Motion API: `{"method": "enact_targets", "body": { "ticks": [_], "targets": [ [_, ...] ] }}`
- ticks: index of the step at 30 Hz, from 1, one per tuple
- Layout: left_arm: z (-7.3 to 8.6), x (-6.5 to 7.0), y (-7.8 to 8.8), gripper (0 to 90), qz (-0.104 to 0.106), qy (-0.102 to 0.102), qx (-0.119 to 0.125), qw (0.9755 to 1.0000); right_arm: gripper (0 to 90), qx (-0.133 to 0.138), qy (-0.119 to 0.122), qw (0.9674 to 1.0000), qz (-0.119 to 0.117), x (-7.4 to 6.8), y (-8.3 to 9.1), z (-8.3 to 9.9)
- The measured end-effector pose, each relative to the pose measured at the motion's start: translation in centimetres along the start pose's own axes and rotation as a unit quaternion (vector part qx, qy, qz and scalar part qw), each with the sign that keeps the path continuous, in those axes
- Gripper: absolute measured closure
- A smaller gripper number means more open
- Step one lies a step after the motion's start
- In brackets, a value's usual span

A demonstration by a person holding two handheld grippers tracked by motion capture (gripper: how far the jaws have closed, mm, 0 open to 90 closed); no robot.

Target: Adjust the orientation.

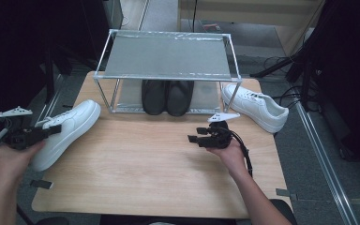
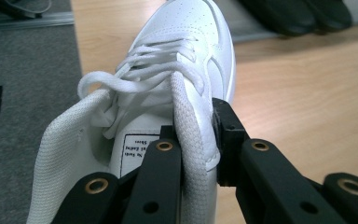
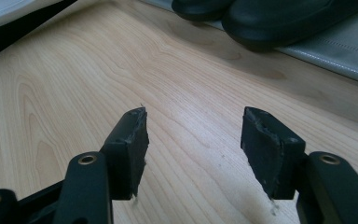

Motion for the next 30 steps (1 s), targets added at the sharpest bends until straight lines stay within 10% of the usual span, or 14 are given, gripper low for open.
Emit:
{"method": "enact_targets", "body": {
  "ticks": [13,30],
  "targets": [
    [-0.2,6.3,-0.3,82.3,0.046,-0.050,0.012,0.9976,42.3,-0.002,0.013,0.9999,0.001,-0.1,-0.2,-0.4],
    [-3.4,13.8,-4.5,82.3,0.118,-0.108,0.004,0.9871,42.3,0.001,0.006,1.0000,0.007,0.1,0.4,-0.4]
  ]
}}
Point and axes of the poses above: each handheld gripper's, and its own axes: y roughly backward along the jaws, z roughly out of its underside, x roughly to its right, the point moved 9 cm from there along -y, roughly forward along the jaws, and after that the axes turned 5 degrees about -y, right-handed, at the moved point
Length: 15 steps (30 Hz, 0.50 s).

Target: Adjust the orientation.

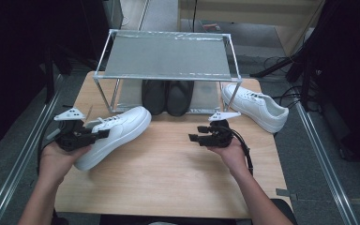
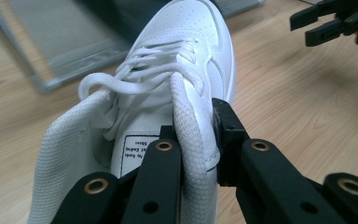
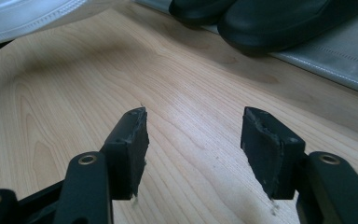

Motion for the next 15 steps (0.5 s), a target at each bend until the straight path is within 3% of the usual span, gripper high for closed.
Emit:
{"method": "enact_targets", "body": {
  "ticks": [15],
  "targets": [
    [-2.4,5.2,-5.9,82.2,0.065,-0.051,-0.011,0.9965,42.4,0.011,-0.013,0.9996,0.022,0.8,2.0,1.1]
  ]
}}
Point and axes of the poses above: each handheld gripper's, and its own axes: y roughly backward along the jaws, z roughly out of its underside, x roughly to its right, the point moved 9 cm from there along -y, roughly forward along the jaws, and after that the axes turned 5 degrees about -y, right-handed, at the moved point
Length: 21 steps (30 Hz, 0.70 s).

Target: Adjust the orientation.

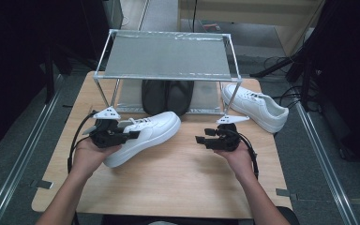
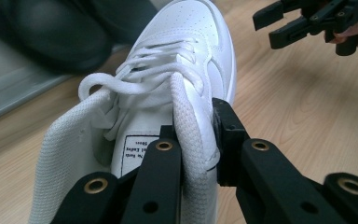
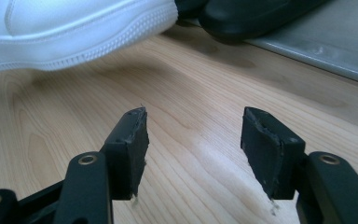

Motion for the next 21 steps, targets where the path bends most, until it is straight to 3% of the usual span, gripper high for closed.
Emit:
{"method": "enact_targets", "body": {
  "ticks": [13,16,18,21],
  "targets": [
    [-1.2,2.8,-4.7,82.0,0.044,-0.032,-0.017,0.9984,42.4,0.007,-0.015,0.9995,0.025,0.8,1.9,1.5],
    [-0.8,3.4,-6.0,81.8,0.065,-0.030,-0.031,0.9970,42.4,0.007,-0.015,0.9995,0.028,0.9,2.1,1.8],
    [-0.6,3.7,-6.5,81.7,0.071,-0.034,-0.032,0.9964,42.4,0.005,-0.016,0.9994,0.029,0.8,2.1,1.9],
    [-0.3,4.0,-6.8,81.4,0.084,-0.024,-0.032,0.9957,42.4,0.006,-0.016,0.9994,0.030,0.8,2.3,2.0]
  ]
}}
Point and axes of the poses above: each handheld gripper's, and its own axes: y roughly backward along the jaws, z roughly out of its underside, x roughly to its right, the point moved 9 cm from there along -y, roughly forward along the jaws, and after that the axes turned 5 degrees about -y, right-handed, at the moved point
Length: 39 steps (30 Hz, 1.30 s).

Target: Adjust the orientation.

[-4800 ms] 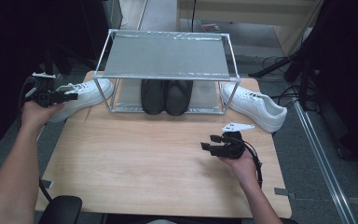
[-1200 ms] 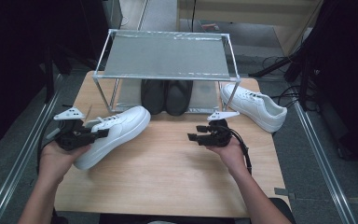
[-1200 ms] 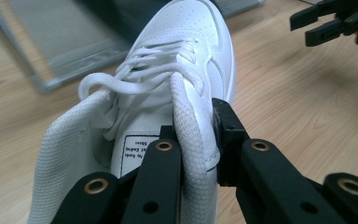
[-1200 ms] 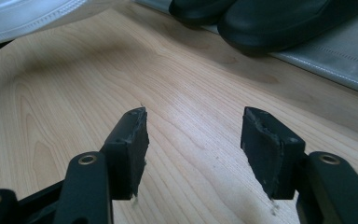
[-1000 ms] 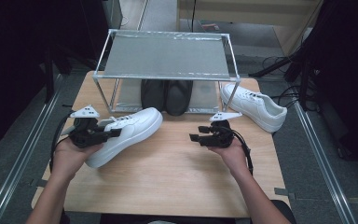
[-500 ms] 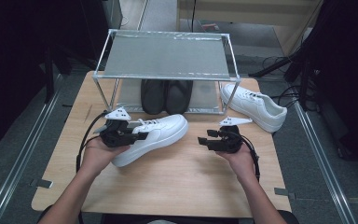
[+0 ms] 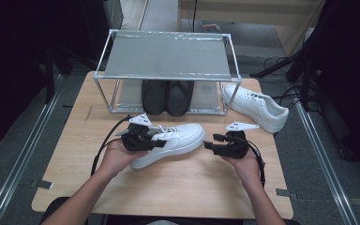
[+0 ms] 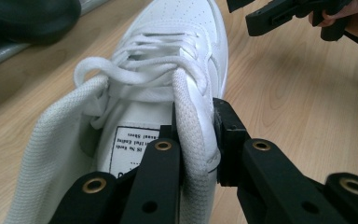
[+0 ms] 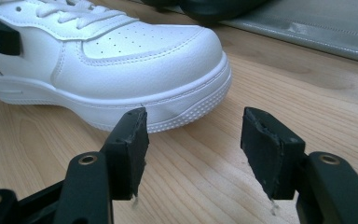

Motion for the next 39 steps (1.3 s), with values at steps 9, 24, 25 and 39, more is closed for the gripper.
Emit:
{"method": "enact_targets", "body": {
  "ticks": [9,24,25,39],
  "targets": [
    [1.1,0.5,-0.4,76.9,-0.002,-0.015,-0.025,0.9996,42.4,-0.001,0.004,1.0000,-0.001,-0.1,0.0,0.1],
    [0.8,0.0,2.3,63.8,0.002,-0.010,-0.012,0.9999,42.4,-0.002,0.016,0.9998,-0.008,-0.9,-0.3,0.1],
    [0.8,0.0,2.3,62.2,0.002,-0.010,-0.012,0.9999,42.4,-0.002,0.016,0.9998,-0.008,-0.9,-0.3,0.1],
    [0.8,-3.2,6.3,73.3,-0.038,-0.007,0.011,0.9992,43.5,0.000,0.025,0.9996,-0.015,-2.1,-0.4,0.1]
  ]
}}
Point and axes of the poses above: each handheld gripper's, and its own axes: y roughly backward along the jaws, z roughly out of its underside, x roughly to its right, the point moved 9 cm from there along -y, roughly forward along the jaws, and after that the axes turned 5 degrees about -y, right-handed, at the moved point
